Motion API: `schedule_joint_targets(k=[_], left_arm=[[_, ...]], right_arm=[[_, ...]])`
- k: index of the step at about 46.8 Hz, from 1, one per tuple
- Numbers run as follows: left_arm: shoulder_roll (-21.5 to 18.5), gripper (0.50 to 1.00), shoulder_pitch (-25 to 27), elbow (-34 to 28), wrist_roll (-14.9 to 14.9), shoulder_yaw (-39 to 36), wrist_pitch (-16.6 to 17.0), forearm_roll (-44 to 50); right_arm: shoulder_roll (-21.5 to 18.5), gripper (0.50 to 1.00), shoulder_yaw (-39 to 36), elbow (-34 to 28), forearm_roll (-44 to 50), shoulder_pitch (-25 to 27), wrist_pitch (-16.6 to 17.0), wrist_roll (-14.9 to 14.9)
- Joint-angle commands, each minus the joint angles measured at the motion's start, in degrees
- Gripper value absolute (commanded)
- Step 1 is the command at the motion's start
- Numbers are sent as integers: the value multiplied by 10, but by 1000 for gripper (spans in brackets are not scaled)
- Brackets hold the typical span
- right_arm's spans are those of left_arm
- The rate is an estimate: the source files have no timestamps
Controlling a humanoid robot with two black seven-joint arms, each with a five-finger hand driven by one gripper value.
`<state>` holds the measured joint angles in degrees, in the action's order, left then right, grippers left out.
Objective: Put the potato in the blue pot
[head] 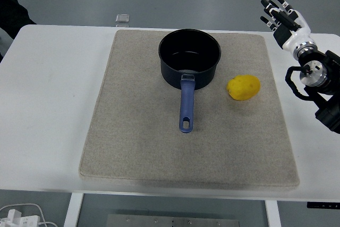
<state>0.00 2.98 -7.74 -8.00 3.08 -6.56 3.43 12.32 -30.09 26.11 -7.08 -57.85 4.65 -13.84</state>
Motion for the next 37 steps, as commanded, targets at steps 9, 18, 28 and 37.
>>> schedule_joint_targets(k=[9, 18, 28, 37], left_arm=[[0, 999, 1, -1, 0, 0, 0, 0], [0, 999, 2, -1, 0, 0, 0, -1], [0, 999, 3, -1, 0, 0, 0, -1], [0, 999, 3, 0, 0, 1, 0, 0]], right_arm=[[74, 907, 18, 12, 49, 34, 98, -3], [137, 907, 18, 89, 112, 79, 129, -15], [181, 907, 18, 211, 254, 113, 108, -56], [176, 907, 18, 222, 449, 121, 61, -113]])
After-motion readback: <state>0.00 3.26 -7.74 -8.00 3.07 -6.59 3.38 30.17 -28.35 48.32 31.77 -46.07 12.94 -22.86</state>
